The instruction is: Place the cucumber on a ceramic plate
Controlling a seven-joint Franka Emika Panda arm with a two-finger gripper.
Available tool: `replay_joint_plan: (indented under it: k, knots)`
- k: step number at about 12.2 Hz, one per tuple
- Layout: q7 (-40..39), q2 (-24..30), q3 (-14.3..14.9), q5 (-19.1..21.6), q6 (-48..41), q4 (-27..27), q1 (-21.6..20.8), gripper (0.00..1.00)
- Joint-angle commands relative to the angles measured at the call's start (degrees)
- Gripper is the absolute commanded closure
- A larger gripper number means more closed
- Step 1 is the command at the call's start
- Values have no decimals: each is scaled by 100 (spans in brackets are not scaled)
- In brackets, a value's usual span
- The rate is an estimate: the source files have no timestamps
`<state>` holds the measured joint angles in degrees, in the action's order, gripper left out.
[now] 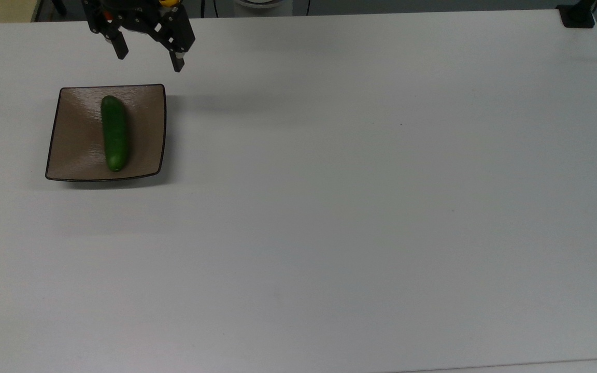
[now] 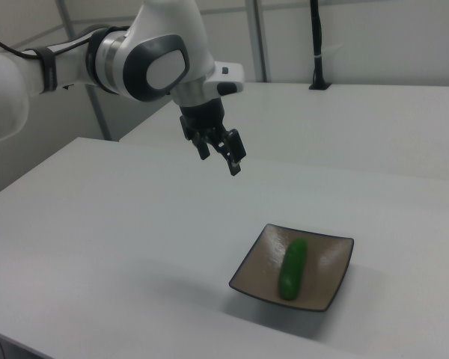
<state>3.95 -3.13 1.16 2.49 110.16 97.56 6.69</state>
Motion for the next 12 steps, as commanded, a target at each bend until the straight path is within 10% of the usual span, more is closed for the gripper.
replay_joint_plan:
  k: [1,12]
  knots:
    - [-359,120,253,138,-108,114,-387,0]
    - [-1151,199,235,-468,-1225,79,-502,0]
